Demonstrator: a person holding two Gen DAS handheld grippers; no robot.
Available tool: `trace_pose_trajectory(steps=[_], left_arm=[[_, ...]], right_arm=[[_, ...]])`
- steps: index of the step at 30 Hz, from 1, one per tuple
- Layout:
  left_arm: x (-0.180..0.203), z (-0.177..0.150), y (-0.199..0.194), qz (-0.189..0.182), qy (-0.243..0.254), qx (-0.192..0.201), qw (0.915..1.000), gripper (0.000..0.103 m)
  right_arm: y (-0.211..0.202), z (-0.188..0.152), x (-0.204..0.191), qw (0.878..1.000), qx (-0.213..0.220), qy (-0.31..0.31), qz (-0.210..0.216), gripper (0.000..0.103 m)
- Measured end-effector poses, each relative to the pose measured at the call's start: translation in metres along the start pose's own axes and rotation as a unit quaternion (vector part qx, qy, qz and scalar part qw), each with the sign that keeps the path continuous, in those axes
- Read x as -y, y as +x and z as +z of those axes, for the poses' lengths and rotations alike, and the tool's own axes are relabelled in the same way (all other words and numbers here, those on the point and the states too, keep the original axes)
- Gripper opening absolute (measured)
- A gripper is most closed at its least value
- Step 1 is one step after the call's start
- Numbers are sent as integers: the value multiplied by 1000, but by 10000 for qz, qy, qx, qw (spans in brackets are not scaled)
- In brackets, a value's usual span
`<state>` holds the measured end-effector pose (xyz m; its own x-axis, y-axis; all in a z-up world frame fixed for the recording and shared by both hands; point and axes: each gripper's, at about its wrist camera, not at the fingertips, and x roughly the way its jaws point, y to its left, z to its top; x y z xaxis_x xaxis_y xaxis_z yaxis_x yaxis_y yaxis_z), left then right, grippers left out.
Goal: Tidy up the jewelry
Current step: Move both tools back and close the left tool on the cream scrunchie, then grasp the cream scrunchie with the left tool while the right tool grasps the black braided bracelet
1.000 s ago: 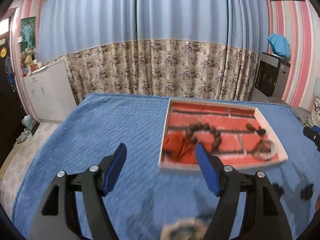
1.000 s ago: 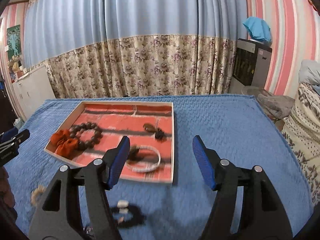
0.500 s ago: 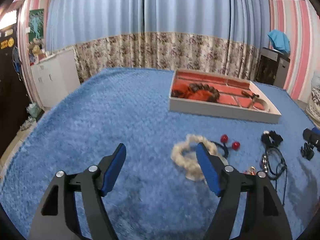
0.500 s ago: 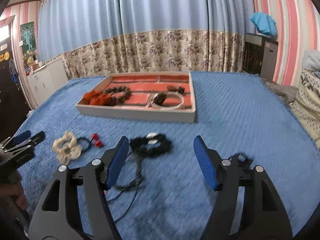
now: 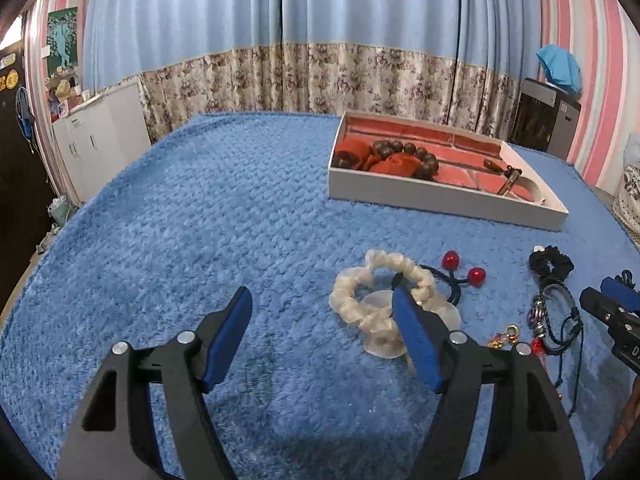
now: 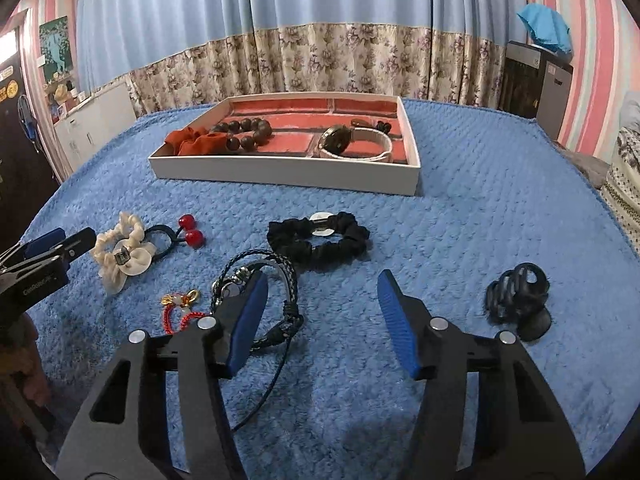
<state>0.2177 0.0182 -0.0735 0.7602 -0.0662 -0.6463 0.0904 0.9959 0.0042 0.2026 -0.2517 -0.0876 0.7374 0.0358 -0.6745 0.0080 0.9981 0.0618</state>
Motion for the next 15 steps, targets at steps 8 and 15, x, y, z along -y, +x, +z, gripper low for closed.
trace_pose_trajectory(steps=[8, 15], left_arm=[[4, 0, 17, -115, 113, -356, 9992, 57], [11, -5, 22, -454, 277, -553, 9971, 12]], right_arm=[[15, -4, -2, 9997, -246, -53, 40, 44], [27, -7, -2, 9982, -578, -97, 139, 19]])
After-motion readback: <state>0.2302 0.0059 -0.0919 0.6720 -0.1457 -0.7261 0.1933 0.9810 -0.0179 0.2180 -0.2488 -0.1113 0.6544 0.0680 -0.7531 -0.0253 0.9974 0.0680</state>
